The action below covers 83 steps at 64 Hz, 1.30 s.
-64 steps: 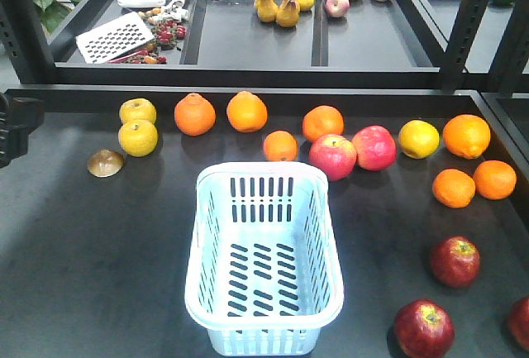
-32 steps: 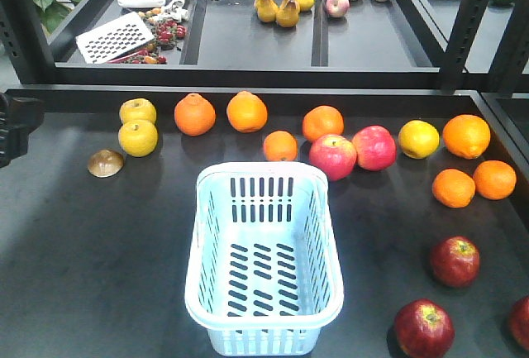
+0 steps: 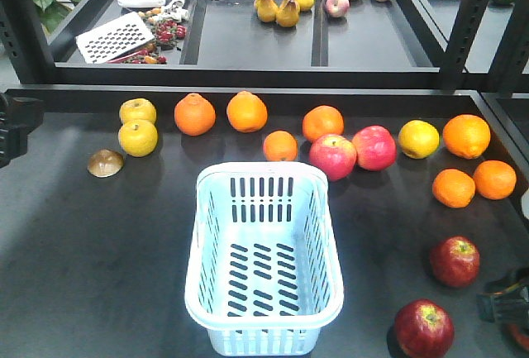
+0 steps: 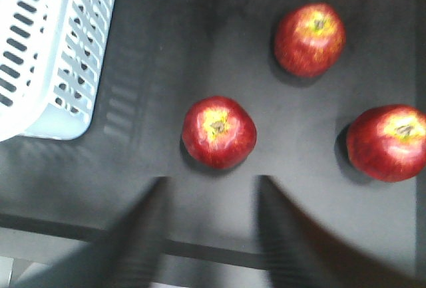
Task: Pick three apples into basket with both arms
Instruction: 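Reach the right gripper down to a red apple near the robot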
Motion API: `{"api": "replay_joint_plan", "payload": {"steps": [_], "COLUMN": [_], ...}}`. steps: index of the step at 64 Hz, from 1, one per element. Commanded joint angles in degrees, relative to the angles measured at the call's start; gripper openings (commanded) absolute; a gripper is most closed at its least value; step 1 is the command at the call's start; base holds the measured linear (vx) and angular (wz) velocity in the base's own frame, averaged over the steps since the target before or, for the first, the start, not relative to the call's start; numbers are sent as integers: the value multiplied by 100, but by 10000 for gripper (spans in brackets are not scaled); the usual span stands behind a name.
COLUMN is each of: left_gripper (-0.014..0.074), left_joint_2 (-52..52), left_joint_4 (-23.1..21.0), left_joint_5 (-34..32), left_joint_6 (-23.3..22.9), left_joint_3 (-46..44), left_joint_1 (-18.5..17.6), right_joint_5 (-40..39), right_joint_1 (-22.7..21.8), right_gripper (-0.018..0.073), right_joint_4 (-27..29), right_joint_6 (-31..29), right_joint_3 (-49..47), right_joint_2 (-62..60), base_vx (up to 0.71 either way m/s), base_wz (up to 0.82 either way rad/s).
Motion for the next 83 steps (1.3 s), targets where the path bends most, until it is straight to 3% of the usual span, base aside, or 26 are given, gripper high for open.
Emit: {"api": "replay_joint_plan", "payload": {"steps": [1, 8, 40, 51, 83], "left_gripper": [590, 590, 590, 590, 590], "left_joint_2": [-37, -37, -37, -37, -37], "left_joint_4": [110, 110, 110, 110, 110], "left_joint_5": [-349, -349, -349, -349, -349], "left_joint_6": [-65, -65, -65, -65, -65], "left_joint_3": [-121, -121, -121, -121, -121], "left_joint_1": [4, 4, 4, 4, 4], "right_joint_5": [-239, -245, -859, -1322, -2767], "right_joint_1": [4, 4, 4, 4, 4], "right_gripper": [582, 730, 678, 670, 641], "right_joint_4": [0, 0, 82, 401, 525], "right_joint_6": [-46, -86, -225, -432, -428], "right_joint_3": [-193, -193, -193, -199, -199], "right_joint_2": [107, 317, 2573, 3257, 5222], "base_vx": [0, 0, 0, 0, 0], "base_wz": [0, 0, 0, 0, 0]}}
